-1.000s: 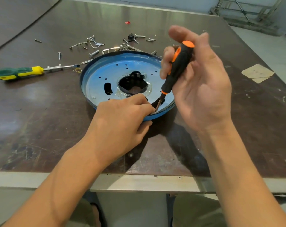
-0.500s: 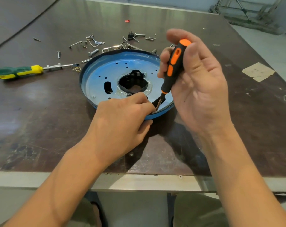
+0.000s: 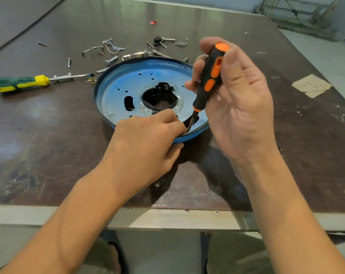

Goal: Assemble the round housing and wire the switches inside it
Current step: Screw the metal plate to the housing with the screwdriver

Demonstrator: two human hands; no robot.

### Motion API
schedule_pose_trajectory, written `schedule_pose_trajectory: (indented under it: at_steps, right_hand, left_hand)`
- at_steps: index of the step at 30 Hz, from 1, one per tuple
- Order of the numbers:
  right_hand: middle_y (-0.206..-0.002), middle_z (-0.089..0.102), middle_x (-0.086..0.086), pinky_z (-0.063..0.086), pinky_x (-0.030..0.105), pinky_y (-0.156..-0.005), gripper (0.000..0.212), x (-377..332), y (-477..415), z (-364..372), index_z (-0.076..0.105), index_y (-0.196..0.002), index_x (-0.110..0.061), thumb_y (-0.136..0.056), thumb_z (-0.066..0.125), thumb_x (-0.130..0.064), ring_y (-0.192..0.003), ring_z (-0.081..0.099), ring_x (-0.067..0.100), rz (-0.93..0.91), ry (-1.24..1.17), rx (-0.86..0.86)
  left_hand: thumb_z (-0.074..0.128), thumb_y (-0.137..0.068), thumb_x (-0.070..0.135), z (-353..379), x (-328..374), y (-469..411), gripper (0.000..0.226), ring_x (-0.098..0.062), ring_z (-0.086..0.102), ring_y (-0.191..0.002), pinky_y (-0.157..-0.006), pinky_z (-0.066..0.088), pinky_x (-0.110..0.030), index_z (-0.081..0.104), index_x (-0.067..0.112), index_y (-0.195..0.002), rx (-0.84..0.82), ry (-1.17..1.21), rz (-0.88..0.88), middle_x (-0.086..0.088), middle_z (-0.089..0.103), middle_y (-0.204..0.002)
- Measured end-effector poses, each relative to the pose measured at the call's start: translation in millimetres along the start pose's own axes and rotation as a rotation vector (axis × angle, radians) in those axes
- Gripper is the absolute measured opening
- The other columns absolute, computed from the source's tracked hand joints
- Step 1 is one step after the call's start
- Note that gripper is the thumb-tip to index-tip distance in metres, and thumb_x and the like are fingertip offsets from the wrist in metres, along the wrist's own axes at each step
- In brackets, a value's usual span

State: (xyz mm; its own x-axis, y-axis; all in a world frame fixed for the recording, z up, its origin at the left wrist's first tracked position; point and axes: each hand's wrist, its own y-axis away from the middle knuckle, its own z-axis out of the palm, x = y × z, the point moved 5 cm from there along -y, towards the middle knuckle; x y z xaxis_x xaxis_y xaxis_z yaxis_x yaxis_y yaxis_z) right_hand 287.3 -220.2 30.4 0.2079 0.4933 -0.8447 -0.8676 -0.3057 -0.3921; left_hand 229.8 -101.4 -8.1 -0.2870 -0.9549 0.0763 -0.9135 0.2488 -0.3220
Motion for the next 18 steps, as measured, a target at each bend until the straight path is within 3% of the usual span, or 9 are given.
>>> schedule_pose_trajectory:
  at_steps: [2, 5, 7, 9, 12, 17, 18]
  right_hand:
    - [-0.089, 0.060, 0.006, 0.042, 0.049, -0.080, 0.008, 2.0, 0.0, 0.3, 0.057, -0.103, -0.006, -0.097, 0.052, -0.002, -0.084, 0.053, 0.029, -0.012, 0.020, 0.014]
    - [-0.087, 0.063, 0.009, 0.047, 0.046, -0.080, 0.020, 1.3, -2.2, -3.7, 0.051, -0.097, -0.011, -0.089, 0.063, 0.004, -0.083, 0.056, 0.031, -0.049, 0.057, 0.052]
    - [-0.081, 0.062, 0.006, 0.049, 0.035, -0.072, 0.017, -0.2, -2.7, -1.5, 0.048, -0.102, -0.011, -0.094, 0.058, 0.000, -0.072, 0.058, 0.024, -0.050, 0.056, 0.010]
    - [-0.081, 0.060, 0.006, 0.044, 0.033, -0.069, 0.010, -0.3, -2.4, -1.2, 0.048, -0.111, -0.008, -0.104, 0.042, -0.012, -0.070, 0.052, 0.021, -0.028, 0.003, -0.018]
    - [-0.087, 0.057, 0.011, 0.042, 0.036, -0.074, 0.035, -1.1, -3.1, -8.1, 0.052, -0.119, -0.001, -0.109, 0.025, -0.020, -0.077, 0.049, 0.023, 0.002, -0.054, 0.026]
    - [-0.096, 0.064, 0.009, 0.053, 0.041, -0.086, 0.005, -2.4, -1.7, -8.4, 0.052, -0.103, -0.008, -0.099, 0.050, -0.005, -0.093, 0.063, 0.026, -0.007, 0.006, 0.057]
    - [-0.093, 0.065, 0.010, 0.053, 0.042, -0.085, 0.009, -3.1, -1.6, -8.9, 0.049, -0.101, -0.009, -0.097, 0.053, -0.002, -0.091, 0.065, 0.027, -0.029, 0.013, 0.068]
  left_hand:
    - [0.054, -0.092, 0.046, 0.4, -0.2, 0.0, 0.032, -0.017, 0.066, -0.089, -0.064, 0.056, -0.037, 0.063, 0.033, -0.120, 0.002, 0.004, 0.000, 0.014, 0.060, -0.117]
    - [0.054, -0.092, 0.046, -0.2, -0.2, 0.2, 0.032, -0.016, 0.066, -0.089, -0.064, 0.056, -0.037, 0.063, 0.033, -0.121, 0.007, 0.008, 0.002, 0.014, 0.060, -0.117]
    - [0.054, -0.092, 0.046, -0.3, -0.1, 0.1, 0.033, -0.017, 0.066, -0.089, -0.065, 0.056, -0.037, 0.063, 0.033, -0.121, 0.006, 0.007, 0.003, 0.014, 0.060, -0.117]
    - [0.054, -0.092, 0.045, -0.7, 0.2, -0.2, 0.032, -0.017, 0.066, -0.089, -0.064, 0.056, -0.037, 0.064, 0.032, -0.120, 0.007, 0.008, 0.003, 0.014, 0.060, -0.117]
    - [0.058, -0.091, 0.043, -1.9, 1.2, -0.1, 0.031, -0.016, 0.067, -0.086, -0.062, 0.056, -0.036, 0.067, 0.030, -0.118, 0.010, 0.013, 0.002, 0.013, 0.063, -0.115]
    - [0.058, -0.091, 0.044, -2.7, 1.2, 0.4, 0.031, -0.017, 0.067, -0.085, -0.061, 0.056, -0.037, 0.066, 0.030, -0.117, 0.012, 0.008, 0.001, 0.013, 0.062, -0.115]
    - [0.058, -0.091, 0.044, -2.5, 1.1, 0.5, 0.031, -0.016, 0.066, -0.085, -0.061, 0.056, -0.036, 0.066, 0.031, -0.118, 0.011, 0.003, 0.002, 0.014, 0.062, -0.116]
